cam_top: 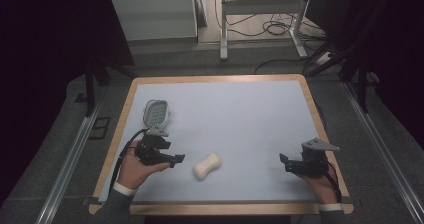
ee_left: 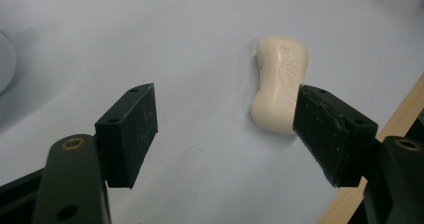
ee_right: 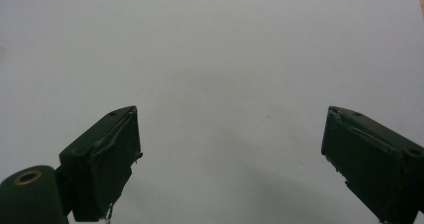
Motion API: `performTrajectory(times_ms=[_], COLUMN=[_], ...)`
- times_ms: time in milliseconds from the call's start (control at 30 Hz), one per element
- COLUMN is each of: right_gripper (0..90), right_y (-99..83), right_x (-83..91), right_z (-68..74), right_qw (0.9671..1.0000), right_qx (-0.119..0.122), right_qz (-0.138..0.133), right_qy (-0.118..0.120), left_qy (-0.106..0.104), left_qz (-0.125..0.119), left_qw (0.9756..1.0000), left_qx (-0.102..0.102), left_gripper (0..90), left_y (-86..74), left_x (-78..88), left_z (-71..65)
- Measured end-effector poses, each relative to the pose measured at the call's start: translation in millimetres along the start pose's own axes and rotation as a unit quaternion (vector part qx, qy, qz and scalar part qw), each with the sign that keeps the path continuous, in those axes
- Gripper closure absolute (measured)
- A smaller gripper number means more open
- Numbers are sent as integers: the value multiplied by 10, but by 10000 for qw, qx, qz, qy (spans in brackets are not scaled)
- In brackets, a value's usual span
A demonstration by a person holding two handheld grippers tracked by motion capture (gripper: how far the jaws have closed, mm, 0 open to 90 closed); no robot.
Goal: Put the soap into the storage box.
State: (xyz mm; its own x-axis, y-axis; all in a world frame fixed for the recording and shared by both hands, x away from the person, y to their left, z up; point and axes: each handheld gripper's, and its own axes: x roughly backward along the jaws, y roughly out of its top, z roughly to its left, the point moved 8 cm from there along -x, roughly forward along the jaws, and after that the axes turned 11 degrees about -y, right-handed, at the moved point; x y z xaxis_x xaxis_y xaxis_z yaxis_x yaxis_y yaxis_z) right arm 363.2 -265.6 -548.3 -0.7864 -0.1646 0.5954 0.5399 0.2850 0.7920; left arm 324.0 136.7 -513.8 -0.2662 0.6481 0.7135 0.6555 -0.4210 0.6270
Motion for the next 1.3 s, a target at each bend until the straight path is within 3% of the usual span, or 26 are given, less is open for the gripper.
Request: performTrajectory(times_ms=[567,933,1300], right_gripper=[85,85,85], right_y=[-26,-42,-44], right_x=[-29,-41,-46], right_z=[-1,-20,-26], right_qw=[10000,10000,9999], right_qx=[0,-14,-20], right_qz=[35,67,61], right_qy=[-16,-35,-79], left_qy=[-110,-190,-164], left_qz=[320,568,821], left_qw=[9994,9980,9961], left_qx=[-56,-225,-268], left_gripper=[263,263,262], left_y=[71,131,141], left_x=[-319,-507,-698], left_z=[-135,-260,-279])
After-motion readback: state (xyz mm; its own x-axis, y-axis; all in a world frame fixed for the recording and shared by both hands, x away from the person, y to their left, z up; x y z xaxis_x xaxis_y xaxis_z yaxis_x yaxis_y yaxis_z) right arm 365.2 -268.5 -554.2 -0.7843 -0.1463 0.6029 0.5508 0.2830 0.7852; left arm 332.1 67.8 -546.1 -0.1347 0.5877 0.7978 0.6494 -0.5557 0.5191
